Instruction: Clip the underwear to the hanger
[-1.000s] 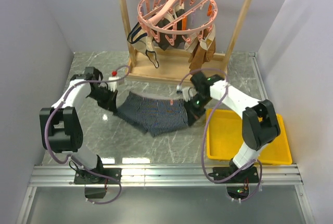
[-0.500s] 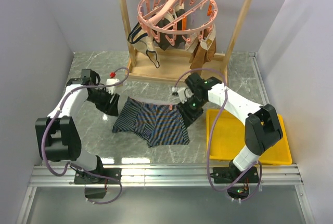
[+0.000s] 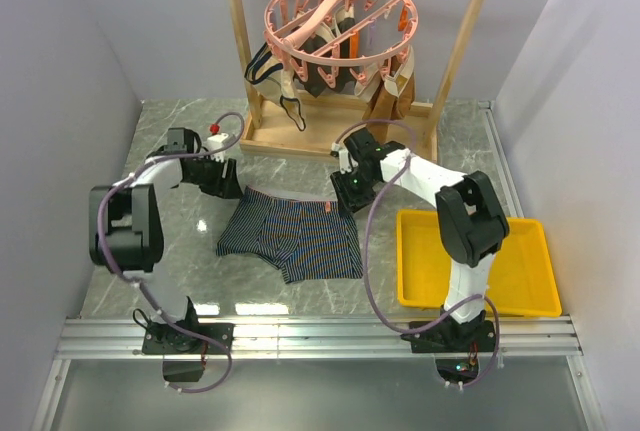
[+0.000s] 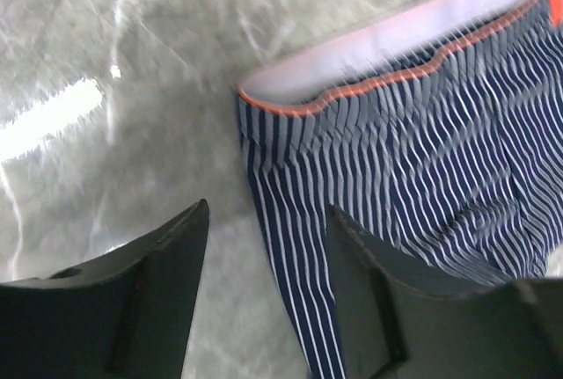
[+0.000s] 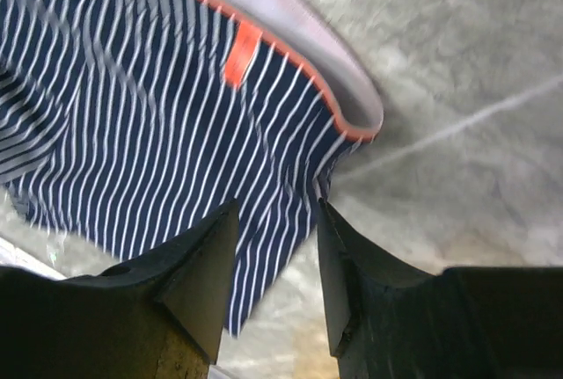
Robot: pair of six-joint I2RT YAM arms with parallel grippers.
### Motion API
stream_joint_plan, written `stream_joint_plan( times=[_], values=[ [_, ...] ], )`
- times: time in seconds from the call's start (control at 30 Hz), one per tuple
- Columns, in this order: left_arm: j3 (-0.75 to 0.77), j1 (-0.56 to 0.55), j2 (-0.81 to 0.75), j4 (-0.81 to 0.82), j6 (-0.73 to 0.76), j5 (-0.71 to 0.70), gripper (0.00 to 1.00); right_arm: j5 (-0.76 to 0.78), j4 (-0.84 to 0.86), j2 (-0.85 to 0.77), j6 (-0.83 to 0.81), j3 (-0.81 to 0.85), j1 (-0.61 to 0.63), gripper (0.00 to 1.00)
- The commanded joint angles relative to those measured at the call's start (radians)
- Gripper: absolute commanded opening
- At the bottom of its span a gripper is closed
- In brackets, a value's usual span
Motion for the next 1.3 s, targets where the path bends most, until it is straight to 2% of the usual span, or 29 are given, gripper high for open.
stream_joint_plan(
  times=[0.0, 0.1, 0.17, 0.2, 0.23, 0.27, 0.37, 0.43, 0.5, 0.57, 0.6, 0.63, 0.67, 0.73, 0.87, 1.07, 1.2, 1.27],
  values=[
    [0.076, -0.016, 0.058, 0.079, -0.068, -0.007, 0.59, 0.049, 0.066, 0.03, 0.069, 0.056, -0.005, 0.48],
    [0.081, -0.03, 0.093, 0.112, -0.088, -0.021, 0.57, 0.063, 0.072, 0.056, 0.071, 0.053, -0.02, 0.43],
    [0.084, -0.042, 0.112, 0.124, -0.095, -0.021, 0.55, 0.064, 0.077, 0.067, 0.074, 0.047, -0.05, 0.28],
    [0.085, -0.041, 0.119, 0.133, -0.101, -0.024, 0.51, 0.069, 0.083, 0.069, 0.075, 0.046, -0.06, 0.18],
    [0.084, -0.071, 0.132, 0.141, -0.105, -0.027, 0.49, 0.07, 0.086, 0.069, 0.074, 0.043, -0.071, 0.04],
    [0.084, -0.076, 0.136, 0.15, -0.11, -0.026, 0.47, 0.073, 0.09, 0.069, 0.075, 0.043, -0.094, 0.0],
    [0.084, -0.085, 0.156, 0.185, -0.139, -0.023, 0.34, 0.07, 0.095, 0.063, 0.065, 0.047, -0.112, 0.0],
    [0.095, -0.085, 0.174, 0.196, -0.165, -0.006, 0.2, 0.07, 0.103, 0.049, 0.051, 0.046, -0.114, 0.0],
    [0.099, -0.084, 0.179, 0.199, -0.177, 0.005, 0.13, 0.055, 0.097, 0.044, 0.04, 0.05, -0.114, 0.0],
    [0.104, -0.085, 0.184, 0.201, -0.182, 0.008, 0.14, 0.027, 0.074, 0.053, 0.035, 0.072, -0.113, 0.26],
    [0.105, -0.085, 0.182, 0.196, -0.18, 0.01, 0.22, 0.021, 0.058, 0.053, 0.038, 0.075, -0.114, 0.36],
    [0.104, -0.084, 0.172, 0.191, -0.18, 0.008, 0.27, 0.012, 0.057, 0.046, 0.037, 0.07, -0.113, 0.52],
    [0.099, -0.082, 0.159, 0.19, -0.179, 0.008, 0.33, -0.005, 0.054, 0.035, 0.038, 0.066, -0.114, 0.64],
    [0.07, -0.059, 0.1, 0.2, -0.19, 0.025, 0.45, -0.017, 0.051, -0.024, 0.041, 0.05, -0.113, 0.8],
    [0.0, 0.022, -0.06, 0.262, -0.236, 0.134, 0.68, -0.025, 0.049, -0.173, 0.038, 0.026, -0.117, 0.83],
    [-0.097, 0.078, -0.38, 0.259, -0.2, 0.23, 0.71, -0.034, 0.069, -0.409, -0.014, -0.089, -0.12, 0.84],
    [-0.171, 0.079, -0.635, 0.34, -0.197, 0.282, 0.73, -0.052, 0.106, -0.586, -0.089, -0.242, -0.122, 0.84],
    [-0.178, 0.079, -0.696, 0.374, -0.228, 0.296, 0.75, -0.036, 0.155, -0.663, -0.132, -0.298, -0.122, 0.84]
  ],
)
